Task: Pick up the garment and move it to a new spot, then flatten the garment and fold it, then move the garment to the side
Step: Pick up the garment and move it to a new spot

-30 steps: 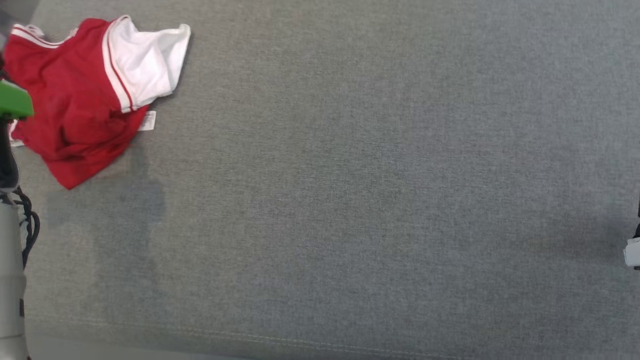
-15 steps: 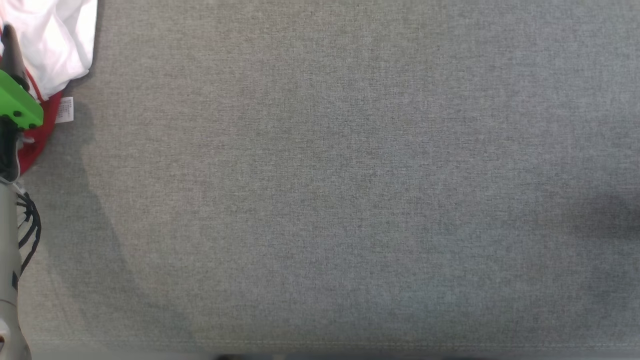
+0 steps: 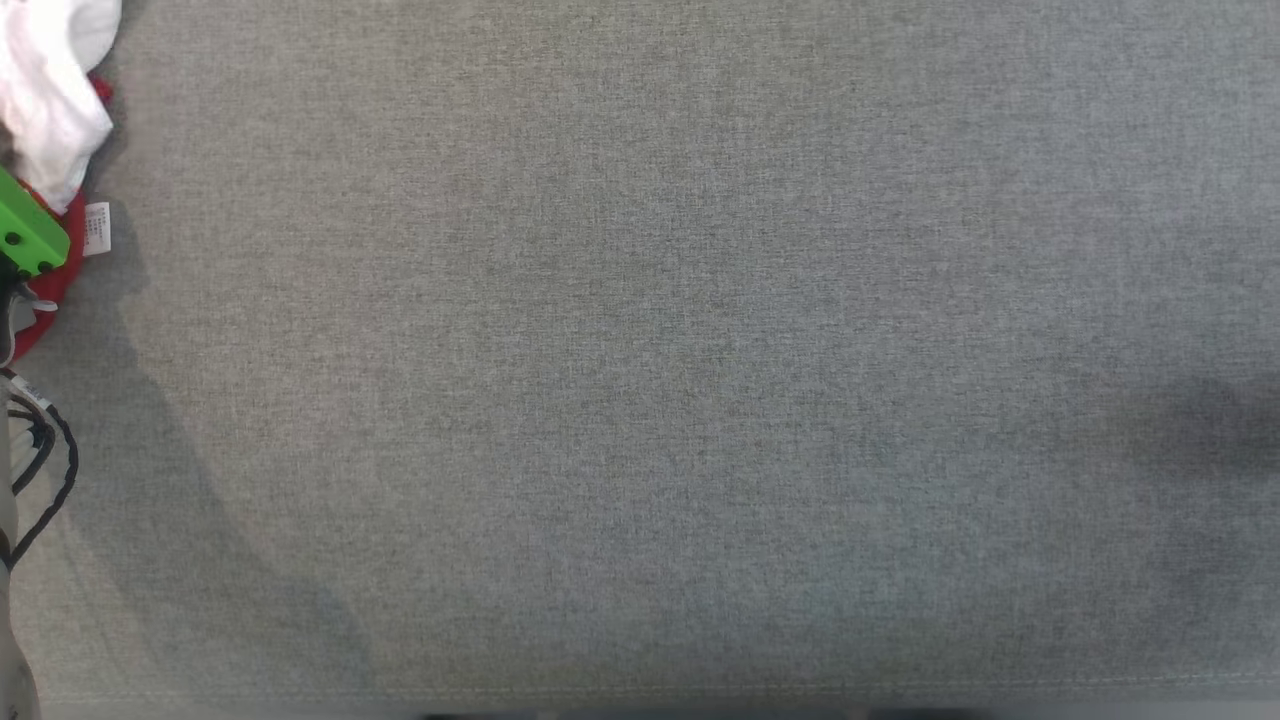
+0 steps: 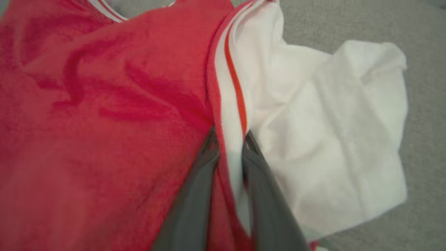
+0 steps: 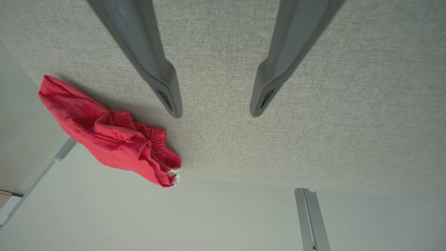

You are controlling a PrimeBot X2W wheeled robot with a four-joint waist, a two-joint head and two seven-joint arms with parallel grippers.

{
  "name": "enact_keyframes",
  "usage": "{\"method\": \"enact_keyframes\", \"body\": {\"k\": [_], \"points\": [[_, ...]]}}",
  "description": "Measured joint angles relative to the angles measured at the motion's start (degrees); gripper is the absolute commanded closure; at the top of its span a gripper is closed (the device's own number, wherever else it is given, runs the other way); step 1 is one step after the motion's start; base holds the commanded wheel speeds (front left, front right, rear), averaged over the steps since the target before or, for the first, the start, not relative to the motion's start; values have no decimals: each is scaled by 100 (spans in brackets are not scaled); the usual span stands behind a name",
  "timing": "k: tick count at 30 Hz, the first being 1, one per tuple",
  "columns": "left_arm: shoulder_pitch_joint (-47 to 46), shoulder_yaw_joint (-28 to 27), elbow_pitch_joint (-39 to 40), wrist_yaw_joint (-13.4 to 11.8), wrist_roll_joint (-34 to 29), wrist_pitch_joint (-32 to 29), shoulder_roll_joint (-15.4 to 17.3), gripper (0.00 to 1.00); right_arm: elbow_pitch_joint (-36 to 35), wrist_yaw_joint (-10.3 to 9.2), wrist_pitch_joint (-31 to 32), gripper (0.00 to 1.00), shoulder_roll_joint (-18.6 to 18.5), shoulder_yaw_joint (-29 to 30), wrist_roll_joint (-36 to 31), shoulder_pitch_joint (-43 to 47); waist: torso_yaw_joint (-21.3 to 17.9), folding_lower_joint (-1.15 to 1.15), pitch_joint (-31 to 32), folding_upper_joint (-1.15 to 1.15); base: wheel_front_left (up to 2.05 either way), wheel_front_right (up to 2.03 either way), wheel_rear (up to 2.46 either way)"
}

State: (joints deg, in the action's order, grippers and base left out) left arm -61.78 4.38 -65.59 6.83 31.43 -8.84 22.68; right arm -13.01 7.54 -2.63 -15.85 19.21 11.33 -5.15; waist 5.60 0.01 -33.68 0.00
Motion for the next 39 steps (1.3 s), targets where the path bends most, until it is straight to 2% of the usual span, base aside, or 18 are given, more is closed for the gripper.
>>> {"method": "enact_keyframes", "body": {"k": [5, 10, 18, 24, 31, 39], "points": [[-14, 52, -69, 20, -32, 583, 14, 100, 131, 0, -63, 0, 42, -59, 0, -73, -6, 0, 79, 0, 0, 0, 0], [-144, 178, -63, 27, -145, 1121, 169, 100, 368, 0, -202, 0, 127, -245, 5, -127, -26, 0, 283, 0, 0, 0, 0], [-451, 333, 272, 55, -134, 1653, 272, 100, 878, 0, -468, 0, 399, -556, 23, -166, -113, 0, 787, 0, 0, 0, 0], [-613, 760, 928, 56, -126, 1690, 230, 100, 1334, 0, -736, 0, 636, -771, 82, -191, -255, -1, 1234, 0, 0, 0, 0], [-852, 1383, 2187, 56, -126, 1516, 121, 100, 1781, -1, -978, 0, 893, -964, 152, -235, -642, -1, 1627, 0, 0, 0, 0], [-916, 1919, 3509, 56, -116, 1106, -411, 100, 2176, -1, -1166, 0, 1140, -1262, 263, -399, -1296, -1, 1902, 0, 0, 0, 0]]}}
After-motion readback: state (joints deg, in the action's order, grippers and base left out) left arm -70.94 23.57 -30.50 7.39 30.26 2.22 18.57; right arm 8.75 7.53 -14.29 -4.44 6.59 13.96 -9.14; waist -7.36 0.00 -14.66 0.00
